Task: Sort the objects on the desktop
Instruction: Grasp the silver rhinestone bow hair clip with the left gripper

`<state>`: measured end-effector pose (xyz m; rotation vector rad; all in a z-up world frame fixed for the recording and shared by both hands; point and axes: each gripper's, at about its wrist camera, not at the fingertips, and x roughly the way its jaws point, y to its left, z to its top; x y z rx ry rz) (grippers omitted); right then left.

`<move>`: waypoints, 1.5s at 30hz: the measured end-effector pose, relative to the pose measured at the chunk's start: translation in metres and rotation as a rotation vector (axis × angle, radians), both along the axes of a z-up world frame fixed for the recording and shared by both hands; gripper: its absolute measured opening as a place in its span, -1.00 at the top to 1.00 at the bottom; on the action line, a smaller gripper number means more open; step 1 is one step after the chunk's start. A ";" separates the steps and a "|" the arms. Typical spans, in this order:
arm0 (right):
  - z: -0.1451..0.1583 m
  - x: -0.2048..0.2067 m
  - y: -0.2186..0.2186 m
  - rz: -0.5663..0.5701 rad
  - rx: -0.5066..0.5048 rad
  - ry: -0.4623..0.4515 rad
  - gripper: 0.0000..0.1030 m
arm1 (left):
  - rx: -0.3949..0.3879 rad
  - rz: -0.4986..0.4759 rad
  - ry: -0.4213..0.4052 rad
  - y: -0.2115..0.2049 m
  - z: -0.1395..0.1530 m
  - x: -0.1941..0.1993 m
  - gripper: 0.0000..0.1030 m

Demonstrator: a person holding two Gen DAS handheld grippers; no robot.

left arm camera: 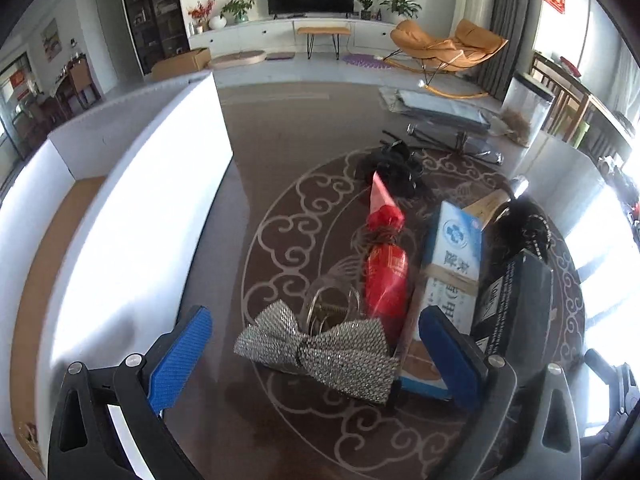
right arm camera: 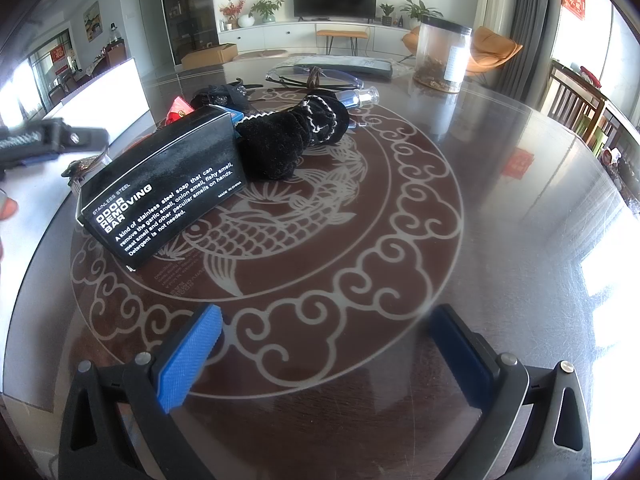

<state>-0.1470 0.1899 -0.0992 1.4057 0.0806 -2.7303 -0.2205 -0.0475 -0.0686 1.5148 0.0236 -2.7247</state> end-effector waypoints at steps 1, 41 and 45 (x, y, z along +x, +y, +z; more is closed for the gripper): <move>0.000 0.000 0.000 0.000 0.000 0.000 -1.00 | 0.014 0.006 -0.016 -0.002 -0.007 0.002 -1.00; 0.000 0.000 0.000 -0.001 0.000 0.000 -1.00 | 0.180 0.203 0.000 -0.032 -0.023 0.007 -1.00; 0.000 0.000 0.000 -0.001 0.000 0.000 -1.00 | 0.169 0.236 -0.007 -0.033 -0.030 -0.007 -1.00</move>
